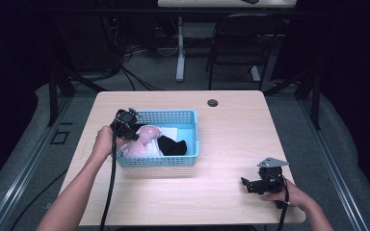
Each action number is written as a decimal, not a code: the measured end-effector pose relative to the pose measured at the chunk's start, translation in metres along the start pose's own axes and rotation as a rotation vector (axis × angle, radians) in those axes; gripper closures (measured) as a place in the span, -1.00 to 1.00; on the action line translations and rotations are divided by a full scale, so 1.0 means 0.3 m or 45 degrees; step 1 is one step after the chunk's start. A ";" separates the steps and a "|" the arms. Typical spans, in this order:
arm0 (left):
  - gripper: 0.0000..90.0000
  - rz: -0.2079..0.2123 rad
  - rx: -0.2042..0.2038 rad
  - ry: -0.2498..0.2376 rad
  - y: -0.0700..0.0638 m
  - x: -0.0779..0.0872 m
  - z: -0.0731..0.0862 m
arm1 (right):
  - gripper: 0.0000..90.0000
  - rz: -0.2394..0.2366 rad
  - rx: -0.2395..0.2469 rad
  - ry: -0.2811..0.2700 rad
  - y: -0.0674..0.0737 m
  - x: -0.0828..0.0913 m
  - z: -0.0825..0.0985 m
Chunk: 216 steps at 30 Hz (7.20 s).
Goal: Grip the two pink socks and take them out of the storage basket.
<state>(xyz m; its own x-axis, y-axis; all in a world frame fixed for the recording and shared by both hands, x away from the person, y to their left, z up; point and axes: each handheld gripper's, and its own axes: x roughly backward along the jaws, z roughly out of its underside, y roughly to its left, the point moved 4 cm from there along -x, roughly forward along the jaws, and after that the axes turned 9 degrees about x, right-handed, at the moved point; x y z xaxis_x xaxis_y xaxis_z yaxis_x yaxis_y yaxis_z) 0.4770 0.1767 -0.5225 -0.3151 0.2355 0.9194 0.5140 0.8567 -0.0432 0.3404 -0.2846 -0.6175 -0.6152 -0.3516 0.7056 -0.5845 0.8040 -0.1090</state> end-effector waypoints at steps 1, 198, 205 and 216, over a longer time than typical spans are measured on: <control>0.91 0.002 -0.005 0.002 0.000 0.004 0.000 | -1.00 0.000 0.000 0.000 0.000 0.000 0.000; -0.96 0.093 0.100 -0.131 0.069 0.101 -0.006 | -1.00 0.004 -0.004 0.000 0.001 0.000 0.000; -0.93 0.107 0.083 -0.103 0.045 0.051 -0.009 | -1.00 0.004 -0.002 0.001 0.001 0.001 0.000; -0.83 0.109 0.062 -0.064 0.032 0.015 -0.019 | -1.00 0.004 -0.005 -0.001 0.001 0.000 0.000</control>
<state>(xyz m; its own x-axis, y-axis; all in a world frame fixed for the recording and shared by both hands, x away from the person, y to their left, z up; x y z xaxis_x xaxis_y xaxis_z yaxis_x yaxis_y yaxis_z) 0.4852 0.1834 -0.5166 -0.3121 0.3302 0.8908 0.5017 0.8535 -0.1406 0.3402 -0.2844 -0.6175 -0.6176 -0.3494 0.7046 -0.5806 0.8069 -0.1087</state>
